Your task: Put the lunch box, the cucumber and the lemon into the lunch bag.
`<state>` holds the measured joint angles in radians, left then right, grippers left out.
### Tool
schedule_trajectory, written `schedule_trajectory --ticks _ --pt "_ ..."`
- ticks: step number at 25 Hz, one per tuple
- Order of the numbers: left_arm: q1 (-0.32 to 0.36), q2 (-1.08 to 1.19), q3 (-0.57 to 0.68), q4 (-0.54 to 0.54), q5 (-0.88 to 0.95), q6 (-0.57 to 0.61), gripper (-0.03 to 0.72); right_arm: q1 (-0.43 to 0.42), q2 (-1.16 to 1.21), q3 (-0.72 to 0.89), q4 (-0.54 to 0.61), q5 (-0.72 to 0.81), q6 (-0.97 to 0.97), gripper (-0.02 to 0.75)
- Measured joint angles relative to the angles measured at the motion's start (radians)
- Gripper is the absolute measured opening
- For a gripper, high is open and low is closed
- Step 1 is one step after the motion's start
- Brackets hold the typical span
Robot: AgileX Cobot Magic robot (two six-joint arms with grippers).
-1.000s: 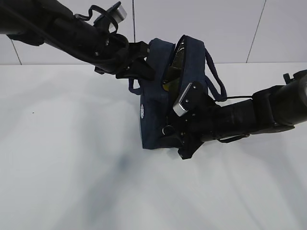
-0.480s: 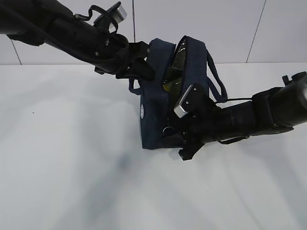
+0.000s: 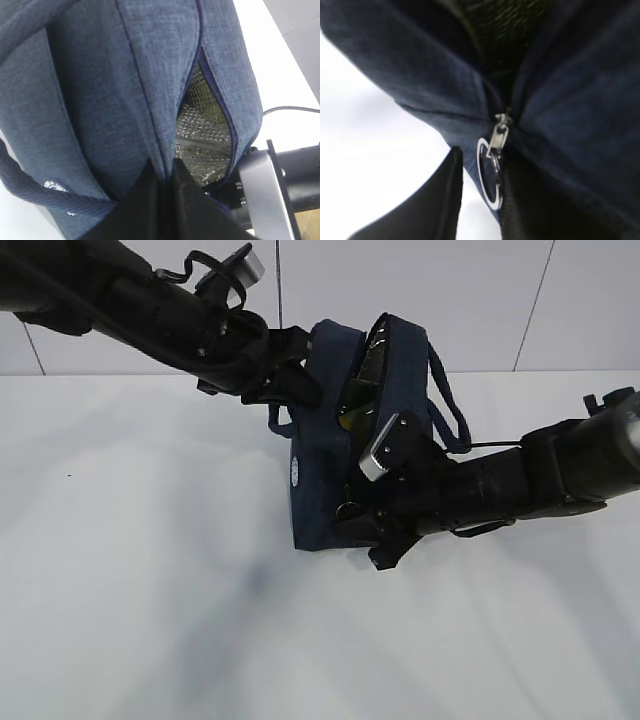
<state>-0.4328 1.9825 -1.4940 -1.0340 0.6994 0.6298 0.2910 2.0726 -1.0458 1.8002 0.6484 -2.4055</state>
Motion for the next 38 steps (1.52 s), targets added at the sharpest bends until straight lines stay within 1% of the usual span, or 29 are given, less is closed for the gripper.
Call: schedule_trajectory --ticks 16,18,19,21,22,34,38 --pt "0.000 0.000 0.000 0.000 0.000 0.000 0.002 0.000 0.000 0.000 0.000 0.004 0.027 0.177" --pt "0.000 0.000 0.000 0.000 0.000 0.000 0.002 0.000 0.000 0.000 0.000 0.004 0.027 0.146" --pt "0.000 0.000 0.000 -0.002 0.000 0.000 0.002 0.000 0.000 0.000 0.000 0.004 0.027 0.115" --pt "0.000 0.000 0.000 -0.002 0.000 0.000 0.002 0.000 0.000 -0.001 0.000 0.004 0.029 0.023" --pt "0.000 0.000 0.000 -0.002 0.000 0.000 0.002 0.000 0.000 -0.001 0.000 0.004 0.029 0.000" --pt "0.000 0.000 0.000 -0.002 0.002 0.000 0.002 0.000 0.000 -0.001 0.001 0.000 0.061 0.001" --pt "0.000 0.000 0.000 -0.002 0.004 0.000 0.002 0.000 -0.006 -0.001 -0.038 -0.004 0.119 0.001"
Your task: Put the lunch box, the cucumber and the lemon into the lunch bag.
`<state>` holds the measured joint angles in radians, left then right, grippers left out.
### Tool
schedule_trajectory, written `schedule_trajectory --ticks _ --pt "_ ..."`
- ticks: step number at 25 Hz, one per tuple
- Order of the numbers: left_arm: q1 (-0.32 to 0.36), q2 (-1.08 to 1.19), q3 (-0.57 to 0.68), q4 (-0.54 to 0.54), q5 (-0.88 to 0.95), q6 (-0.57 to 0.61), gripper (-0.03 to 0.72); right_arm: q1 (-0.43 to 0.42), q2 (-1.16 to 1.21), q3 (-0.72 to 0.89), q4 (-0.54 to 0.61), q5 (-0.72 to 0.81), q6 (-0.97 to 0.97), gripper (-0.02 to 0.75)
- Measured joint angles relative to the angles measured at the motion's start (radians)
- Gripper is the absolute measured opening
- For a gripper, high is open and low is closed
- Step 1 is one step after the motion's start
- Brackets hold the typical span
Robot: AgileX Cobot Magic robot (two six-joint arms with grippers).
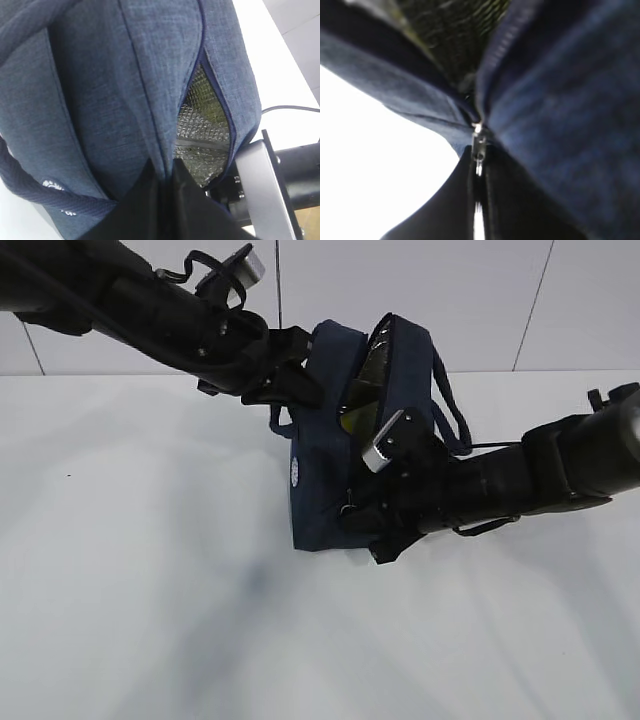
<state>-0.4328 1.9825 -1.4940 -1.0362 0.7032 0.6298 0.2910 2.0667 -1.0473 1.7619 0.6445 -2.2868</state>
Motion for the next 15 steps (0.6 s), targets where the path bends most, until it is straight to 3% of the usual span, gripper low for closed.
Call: schedule_trajectory --ticks 6,15 --pt "0.000 0.000 0.000 -0.002 0.002 0.000 0.002 0.000 -0.053 0.000 -0.073 -0.047 0.068 0.001" --pt "0.000 0.000 0.000 -0.002 0.002 0.000 0.002 -0.002 -0.118 0.000 -0.306 -0.051 0.285 0.001"
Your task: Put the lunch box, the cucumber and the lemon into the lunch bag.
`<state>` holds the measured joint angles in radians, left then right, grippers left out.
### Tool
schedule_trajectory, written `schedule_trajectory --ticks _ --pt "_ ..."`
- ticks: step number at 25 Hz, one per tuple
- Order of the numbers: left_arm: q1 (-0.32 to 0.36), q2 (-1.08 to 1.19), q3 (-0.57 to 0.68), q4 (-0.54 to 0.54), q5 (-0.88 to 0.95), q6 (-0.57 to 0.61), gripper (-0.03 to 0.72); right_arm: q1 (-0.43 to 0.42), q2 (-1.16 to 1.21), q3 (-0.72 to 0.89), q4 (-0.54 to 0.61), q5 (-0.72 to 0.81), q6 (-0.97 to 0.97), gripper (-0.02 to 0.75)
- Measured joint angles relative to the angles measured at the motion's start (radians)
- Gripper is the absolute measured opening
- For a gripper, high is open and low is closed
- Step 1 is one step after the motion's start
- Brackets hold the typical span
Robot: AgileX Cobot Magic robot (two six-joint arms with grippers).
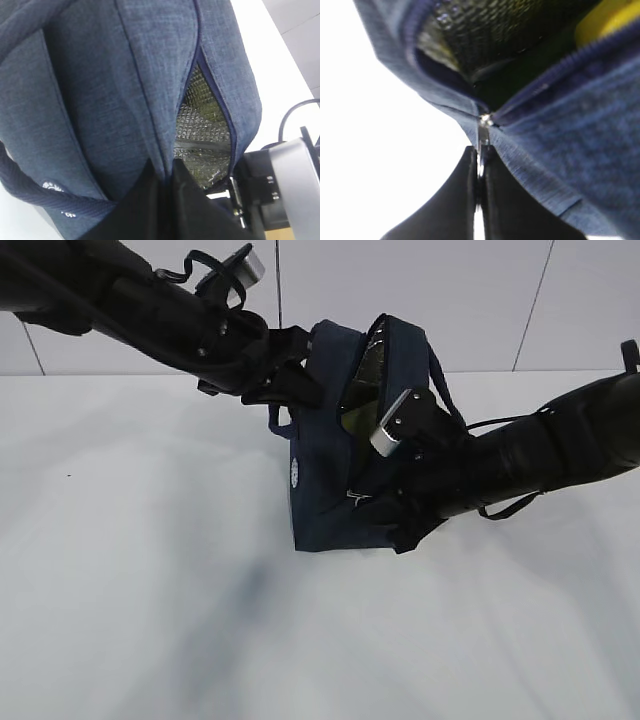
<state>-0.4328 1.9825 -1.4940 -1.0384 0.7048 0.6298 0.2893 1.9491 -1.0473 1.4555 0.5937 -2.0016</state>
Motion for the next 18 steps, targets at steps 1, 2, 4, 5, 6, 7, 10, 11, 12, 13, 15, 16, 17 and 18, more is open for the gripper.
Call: schedule_trajectory --ticks 1,2,4,5,6,7,10,11,12,13,15,16,17,18 --pt "0.000 0.000 0.000 0.000 0.000 0.000 0.002 0.000 -0.011 0.000 -0.021 0.000 0.012 0.001" --pt "0.000 0.000 0.000 0.000 0.000 0.000 0.002 0.000 -0.018 0.000 -0.038 0.000 0.029 0.001" --pt "0.000 0.000 0.000 0.000 0.000 0.000 0.002 0.000 -0.035 0.000 -0.078 0.003 0.069 0.001" --pt "0.000 0.000 0.000 0.000 0.000 0.000 0.002 0.000 -0.039 0.000 -0.097 0.003 0.087 0.001" --pt "0.000 0.000 0.000 0.000 0.000 0.000 0.002 0.000 -0.046 0.000 -0.120 0.006 0.110 0.001" --pt "0.000 0.000 0.000 0.000 0.000 0.000 0.002 0.000 -0.050 0.000 -0.142 0.007 0.133 0.001" --pt "0.000 0.000 0.000 0.000 0.000 0.000 0.002 0.000 -0.061 0.000 -0.192 0.017 0.202 0.001" --pt "0.000 0.000 0.000 0.000 0.000 0.000 0.002 0.000 -0.062 0.000 -0.204 0.027 0.218 0.001" --pt "0.000 0.000 0.000 0.000 0.000 0.000 0.002 0.000 -0.062 0.000 -0.213 0.037 0.231 0.001" --pt "0.000 0.000 0.000 0.000 0.000 0.000 0.002 0.000 -0.062 0.000 -0.220 0.048 0.247 0.001" --pt "0.000 0.000 0.000 0.000 0.000 0.000 0.002 0.000 -0.067 0.000 -0.224 0.055 0.265 0.001" --pt "0.000 0.000 0.000 0.000 0.000 0.000 0.002 0.000 -0.072 0.000 -0.226 0.057 0.272 0.001" --pt "0.000 0.000 0.000 0.000 0.000 0.000 0.002 0.000 -0.076 0.000 -0.226 0.059 0.280 0.001" --pt "0.000 0.000 0.000 0.000 0.000 0.000 0.002 0.000 -0.081 0.000 -0.226 0.059 0.294 0.001"
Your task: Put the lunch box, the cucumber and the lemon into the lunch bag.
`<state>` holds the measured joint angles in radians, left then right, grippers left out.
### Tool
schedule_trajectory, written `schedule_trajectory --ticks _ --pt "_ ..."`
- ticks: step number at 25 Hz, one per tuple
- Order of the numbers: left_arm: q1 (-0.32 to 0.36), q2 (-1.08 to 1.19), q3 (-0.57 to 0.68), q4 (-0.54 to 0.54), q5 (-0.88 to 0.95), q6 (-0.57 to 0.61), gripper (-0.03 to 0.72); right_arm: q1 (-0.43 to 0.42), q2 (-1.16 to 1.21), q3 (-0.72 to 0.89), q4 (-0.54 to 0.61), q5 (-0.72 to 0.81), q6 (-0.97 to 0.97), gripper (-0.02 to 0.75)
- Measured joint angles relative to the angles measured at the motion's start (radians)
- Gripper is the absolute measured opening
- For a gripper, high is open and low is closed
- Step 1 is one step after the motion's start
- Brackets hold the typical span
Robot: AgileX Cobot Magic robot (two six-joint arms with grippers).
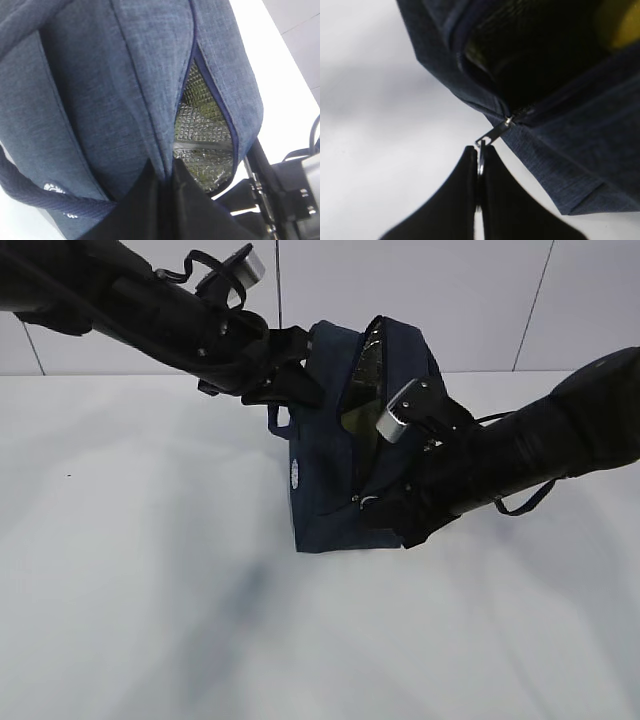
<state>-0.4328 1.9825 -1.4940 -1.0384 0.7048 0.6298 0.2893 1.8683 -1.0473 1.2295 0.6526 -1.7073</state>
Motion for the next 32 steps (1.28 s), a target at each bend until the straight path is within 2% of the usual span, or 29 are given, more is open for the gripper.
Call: schedule_trajectory --ticks 21,32 --pt "0.000 0.000 0.000 -0.014 0.000 0.000 0.002 0.000 -0.080 0.000 -0.052 0.009 0.218 0.001" --pt "0.000 0.000 0.000 -0.016 0.000 0.000 0.002 0.000 -0.122 0.000 -0.060 0.013 0.400 0.001"
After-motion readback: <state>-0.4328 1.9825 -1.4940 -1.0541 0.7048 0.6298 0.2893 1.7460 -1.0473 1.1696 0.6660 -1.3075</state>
